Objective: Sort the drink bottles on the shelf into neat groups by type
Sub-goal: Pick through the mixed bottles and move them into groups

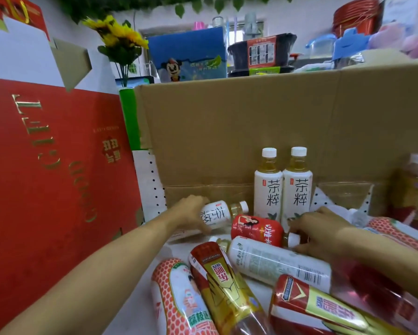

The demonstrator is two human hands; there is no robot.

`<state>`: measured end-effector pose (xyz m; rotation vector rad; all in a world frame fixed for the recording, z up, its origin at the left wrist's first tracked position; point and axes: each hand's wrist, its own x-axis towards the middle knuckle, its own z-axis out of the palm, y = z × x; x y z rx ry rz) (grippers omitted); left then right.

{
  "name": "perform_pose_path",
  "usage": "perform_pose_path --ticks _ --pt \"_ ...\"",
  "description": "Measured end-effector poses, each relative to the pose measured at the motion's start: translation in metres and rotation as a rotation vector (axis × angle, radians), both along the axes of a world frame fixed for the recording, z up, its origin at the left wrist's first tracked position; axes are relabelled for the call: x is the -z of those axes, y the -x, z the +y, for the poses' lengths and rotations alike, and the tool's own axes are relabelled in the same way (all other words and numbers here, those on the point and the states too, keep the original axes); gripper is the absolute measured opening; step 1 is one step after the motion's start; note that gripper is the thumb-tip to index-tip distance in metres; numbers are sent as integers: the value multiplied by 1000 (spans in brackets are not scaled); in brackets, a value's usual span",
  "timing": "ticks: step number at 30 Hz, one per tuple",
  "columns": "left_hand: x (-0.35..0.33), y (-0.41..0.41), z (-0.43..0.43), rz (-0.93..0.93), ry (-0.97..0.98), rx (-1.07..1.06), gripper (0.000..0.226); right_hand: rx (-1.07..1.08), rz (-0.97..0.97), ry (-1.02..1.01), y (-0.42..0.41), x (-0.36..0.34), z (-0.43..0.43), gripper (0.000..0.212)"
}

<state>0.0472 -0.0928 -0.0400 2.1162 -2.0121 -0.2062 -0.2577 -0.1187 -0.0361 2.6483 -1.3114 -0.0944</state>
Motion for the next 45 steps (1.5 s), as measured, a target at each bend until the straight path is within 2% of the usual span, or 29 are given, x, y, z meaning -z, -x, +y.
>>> perform_pose_path --ticks 4,8,11,13,20,23,25,27,28,29,31,32,34,37,41,45 --pt "-12 -13 19 383 197 -63 60 11 -94 -1 0 -15 7 19" --pt "-6 -18 30 779 329 -181 63 -47 -309 -53 -18 -35 17 13" --pt "0 -21 35 945 382 -229 66 -88 -511 -127 -50 -46 20 15" --pt "-1 -17 39 947 390 -236 64 -71 -608 -204 -75 -51 22 17" --pt "-2 -5 57 855 327 -312 70 5 -670 -224 -121 -44 11 24" --pt "-3 -8 79 778 317 -419 74 13 -657 -237 -110 -39 15 48" --pt "7 -11 107 613 339 -471 77 -31 -583 -166 -92 -34 24 59" --pt "28 -12 136 366 304 -556 78 -110 -440 -179 -70 -30 39 47" --pt "37 -8 148 298 245 -602 80 -111 -352 -252 -60 -28 48 43" --pt "44 -3 156 309 182 -622 84 -83 -258 -338 -53 -27 55 43" --pt "41 13 162 514 76 -605 88 -21 -98 -418 -47 -22 63 53" --pt "38 15 158 637 60 -609 82 -3 -74 -427 -47 -17 61 57" --pt "27 18 151 762 43 -629 74 11 -127 -485 -51 -10 57 56" --pt "28 11 139 822 49 -673 92 28 -213 -585 -53 -7 55 52" --pt "1 25 142 986 222 -652 45 31 -316 -591 -46 -2 53 55" --pt "-40 30 143 1105 604 -475 8 28 -472 -520 -33 -5 53 52"
